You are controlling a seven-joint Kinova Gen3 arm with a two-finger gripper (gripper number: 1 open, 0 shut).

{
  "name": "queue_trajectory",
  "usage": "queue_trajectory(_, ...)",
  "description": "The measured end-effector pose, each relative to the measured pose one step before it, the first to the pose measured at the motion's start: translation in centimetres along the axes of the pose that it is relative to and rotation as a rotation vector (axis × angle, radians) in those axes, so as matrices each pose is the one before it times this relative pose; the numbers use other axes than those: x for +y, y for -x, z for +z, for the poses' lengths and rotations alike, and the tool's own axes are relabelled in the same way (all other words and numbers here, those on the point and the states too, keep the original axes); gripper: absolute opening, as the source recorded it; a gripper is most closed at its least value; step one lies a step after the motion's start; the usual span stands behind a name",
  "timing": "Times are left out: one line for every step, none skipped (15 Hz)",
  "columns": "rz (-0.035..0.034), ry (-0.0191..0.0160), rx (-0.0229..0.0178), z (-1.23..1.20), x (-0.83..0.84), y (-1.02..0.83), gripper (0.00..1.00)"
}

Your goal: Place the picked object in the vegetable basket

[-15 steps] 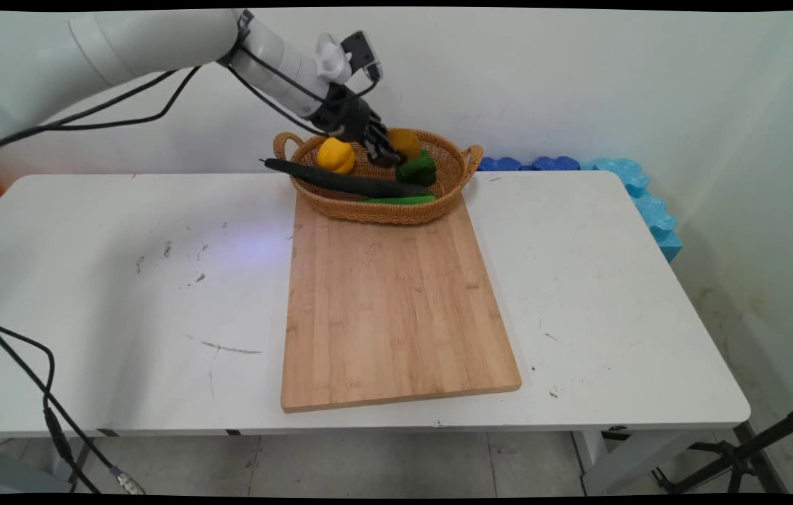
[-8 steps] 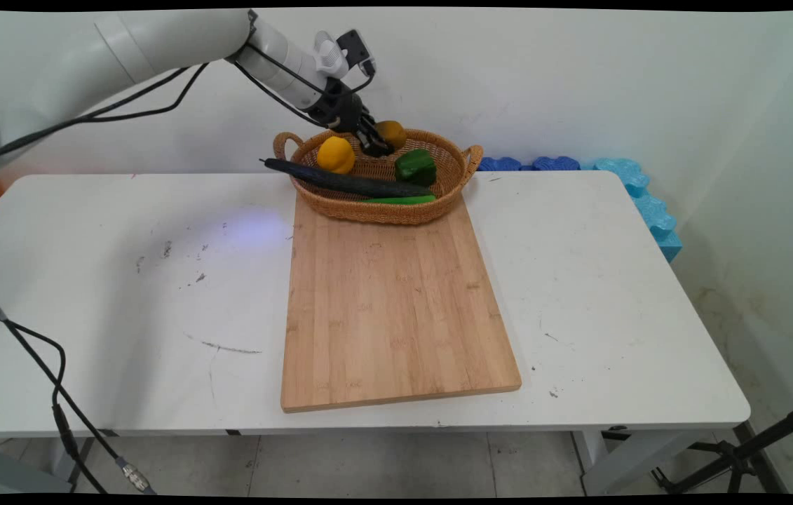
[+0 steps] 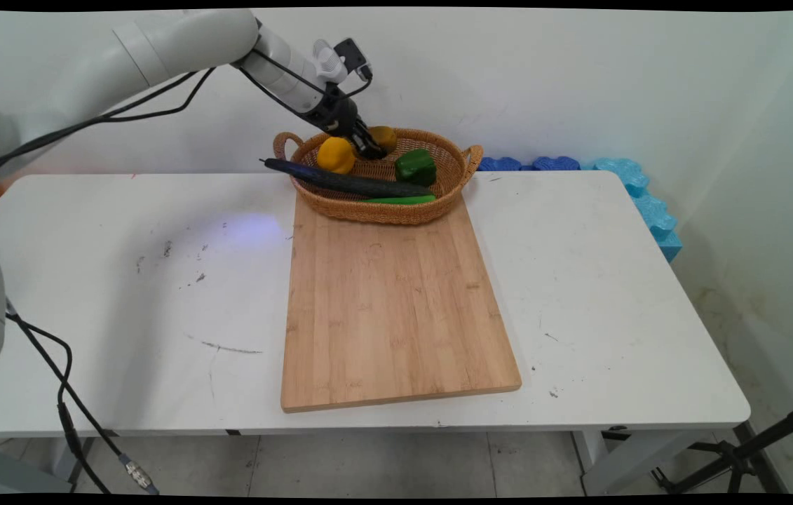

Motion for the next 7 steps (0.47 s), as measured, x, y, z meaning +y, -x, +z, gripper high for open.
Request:
queue_trajectory(-0.00622,0.00073,-0.00427,0.141,-0.086,0.097,0.0)
queue_trajectory(-0.00659,0.00064,-0.00443,0.144,-0.092,0.104,0.0)
queue_trajectory(-0.00354,0.00056,-0.00237,0.066,-0.04,0.062,0.0)
queue_trajectory(-0.00471,0.0005,-0.00329,0.091,-0.06,0.084,1.0)
queue_trajectory(-0.00476,0.00087,-0.00337,0.087,-0.051,0.079,1.0)
queue_trajectory(-0.0043,0.00145,-0.00227,0.05,-0.033,0.075,1.0)
queue_trajectory(-0.00331,0.00142,-0.00137,0.03,-0.024,0.046,1.0)
